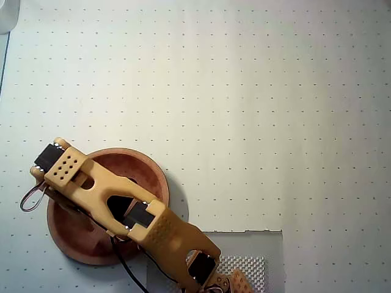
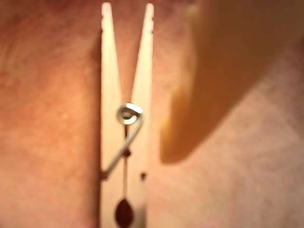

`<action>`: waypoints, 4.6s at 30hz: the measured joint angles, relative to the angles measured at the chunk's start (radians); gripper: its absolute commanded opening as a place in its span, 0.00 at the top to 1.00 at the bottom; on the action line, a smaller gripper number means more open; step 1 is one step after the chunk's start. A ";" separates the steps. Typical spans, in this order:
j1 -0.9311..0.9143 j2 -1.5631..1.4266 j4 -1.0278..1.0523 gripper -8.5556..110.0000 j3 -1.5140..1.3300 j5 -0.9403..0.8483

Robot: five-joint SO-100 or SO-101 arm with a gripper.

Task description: Grasp a clothespin and put it in the bowl.

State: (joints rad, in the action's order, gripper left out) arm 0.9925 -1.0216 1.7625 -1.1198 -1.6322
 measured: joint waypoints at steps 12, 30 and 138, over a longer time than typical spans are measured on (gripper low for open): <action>-0.005 -0.025 0.000 0.71 0.000 0.003; -0.201 -0.541 0.000 0.71 -0.040 0.015; -1.022 -1.727 -0.543 0.95 -0.850 1.574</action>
State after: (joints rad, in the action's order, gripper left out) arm -0.0291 -2.7489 1.2195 -1.9696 -0.0583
